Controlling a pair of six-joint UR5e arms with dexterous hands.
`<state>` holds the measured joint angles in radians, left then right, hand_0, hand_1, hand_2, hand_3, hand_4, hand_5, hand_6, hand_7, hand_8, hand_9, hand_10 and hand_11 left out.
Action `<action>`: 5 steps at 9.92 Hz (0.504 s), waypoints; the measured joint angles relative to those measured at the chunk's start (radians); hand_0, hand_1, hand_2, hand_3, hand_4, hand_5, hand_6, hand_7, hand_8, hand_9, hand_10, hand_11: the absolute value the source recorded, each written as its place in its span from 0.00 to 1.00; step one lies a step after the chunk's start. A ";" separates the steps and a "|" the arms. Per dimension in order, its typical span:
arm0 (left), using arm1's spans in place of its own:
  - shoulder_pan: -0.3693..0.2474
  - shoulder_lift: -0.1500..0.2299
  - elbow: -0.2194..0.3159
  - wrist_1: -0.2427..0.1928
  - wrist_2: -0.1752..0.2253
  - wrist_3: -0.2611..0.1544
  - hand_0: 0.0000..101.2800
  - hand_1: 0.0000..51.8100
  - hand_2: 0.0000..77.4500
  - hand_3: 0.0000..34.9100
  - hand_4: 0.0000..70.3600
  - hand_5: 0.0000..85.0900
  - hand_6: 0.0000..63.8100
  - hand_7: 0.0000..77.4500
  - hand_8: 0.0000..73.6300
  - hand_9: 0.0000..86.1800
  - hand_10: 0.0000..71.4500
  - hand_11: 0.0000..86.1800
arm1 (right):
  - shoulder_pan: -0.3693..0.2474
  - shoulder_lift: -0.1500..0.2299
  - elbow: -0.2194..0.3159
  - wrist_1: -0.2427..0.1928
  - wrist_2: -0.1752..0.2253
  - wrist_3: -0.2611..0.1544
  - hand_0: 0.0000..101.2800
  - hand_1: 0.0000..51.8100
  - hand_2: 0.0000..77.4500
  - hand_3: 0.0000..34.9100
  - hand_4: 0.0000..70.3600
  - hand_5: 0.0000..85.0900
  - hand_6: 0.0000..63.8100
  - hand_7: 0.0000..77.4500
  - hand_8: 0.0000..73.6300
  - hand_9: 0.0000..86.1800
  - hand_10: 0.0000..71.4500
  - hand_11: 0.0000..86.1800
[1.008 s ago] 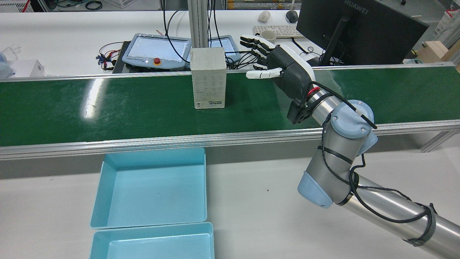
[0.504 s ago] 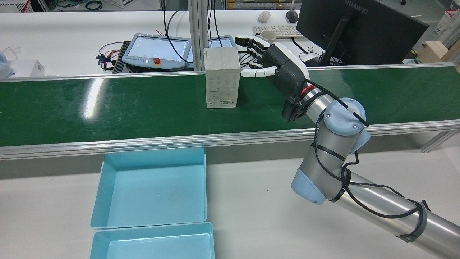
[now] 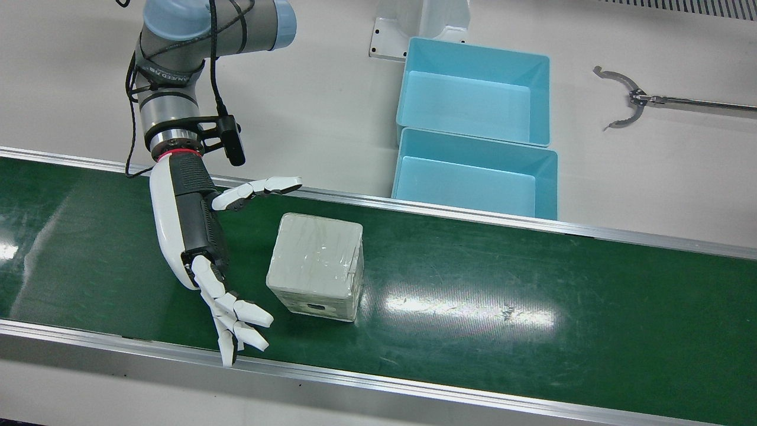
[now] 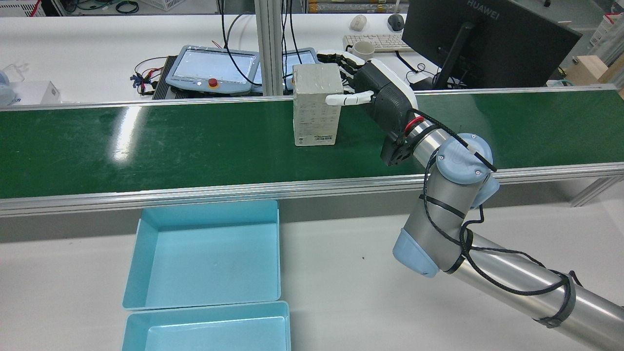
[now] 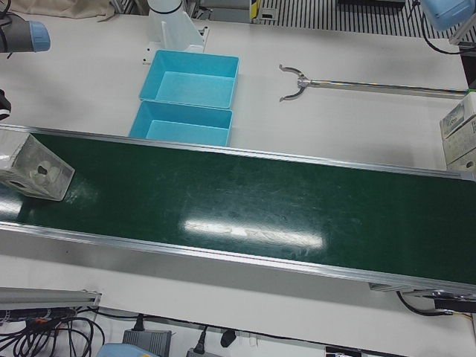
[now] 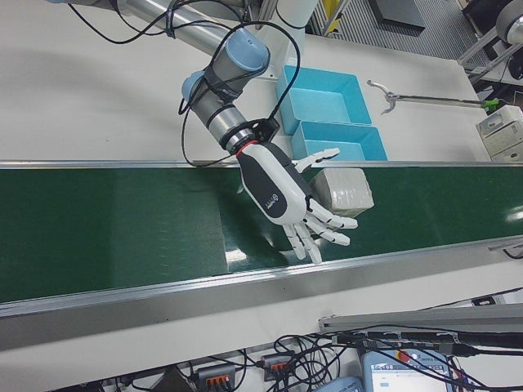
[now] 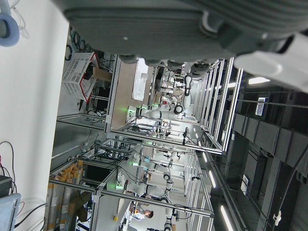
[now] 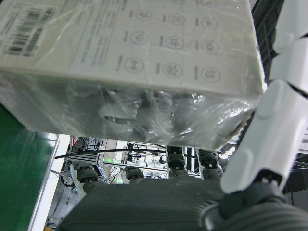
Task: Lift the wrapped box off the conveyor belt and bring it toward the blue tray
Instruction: 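Close the right hand fingers around the white wrapped box, then lift the box off the belt and swing it over the blue tray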
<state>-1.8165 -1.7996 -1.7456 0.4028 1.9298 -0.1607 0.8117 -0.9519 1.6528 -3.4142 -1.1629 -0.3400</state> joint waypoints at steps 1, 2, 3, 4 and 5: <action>0.000 0.000 0.000 0.000 0.000 0.000 0.00 0.00 0.01 0.00 0.00 0.01 0.00 0.01 0.01 0.01 0.01 0.00 | -0.003 0.001 -0.005 0.000 0.001 0.001 0.39 0.16 0.18 0.86 0.19 0.23 0.00 0.20 0.00 0.03 0.07 0.07; 0.000 0.000 0.000 0.000 0.000 0.000 0.00 0.00 0.01 0.00 0.00 0.01 0.00 0.01 0.01 0.01 0.01 0.00 | -0.006 0.001 -0.009 0.001 0.001 0.002 0.39 0.16 0.19 0.86 0.19 0.23 0.00 0.20 0.00 0.03 0.07 0.08; 0.000 0.000 0.000 0.000 0.000 0.000 0.00 0.00 0.01 0.00 0.00 0.01 0.00 0.01 0.01 0.00 0.01 0.00 | -0.007 0.000 -0.011 0.000 0.002 0.002 0.39 0.16 0.19 0.86 0.20 0.23 0.00 0.20 0.00 0.03 0.08 0.09; 0.000 0.000 0.000 0.000 0.000 0.000 0.00 0.00 0.01 0.00 0.00 0.01 0.00 0.01 0.01 0.00 0.01 0.00 | -0.007 -0.001 -0.013 0.000 0.003 0.002 0.39 0.16 0.23 0.86 0.29 0.27 0.00 0.20 0.00 0.03 0.08 0.09; 0.000 0.000 0.000 0.000 0.000 0.000 0.00 0.00 0.01 0.00 0.00 0.01 0.00 0.01 0.01 0.00 0.01 0.00 | -0.008 -0.001 -0.014 0.000 0.004 0.002 0.39 0.16 0.23 0.86 0.29 0.27 0.00 0.20 0.00 0.03 0.10 0.12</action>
<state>-1.8165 -1.7996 -1.7456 0.4028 1.9298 -0.1607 0.8042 -0.9530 1.6392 -3.4144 -1.1591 -0.3376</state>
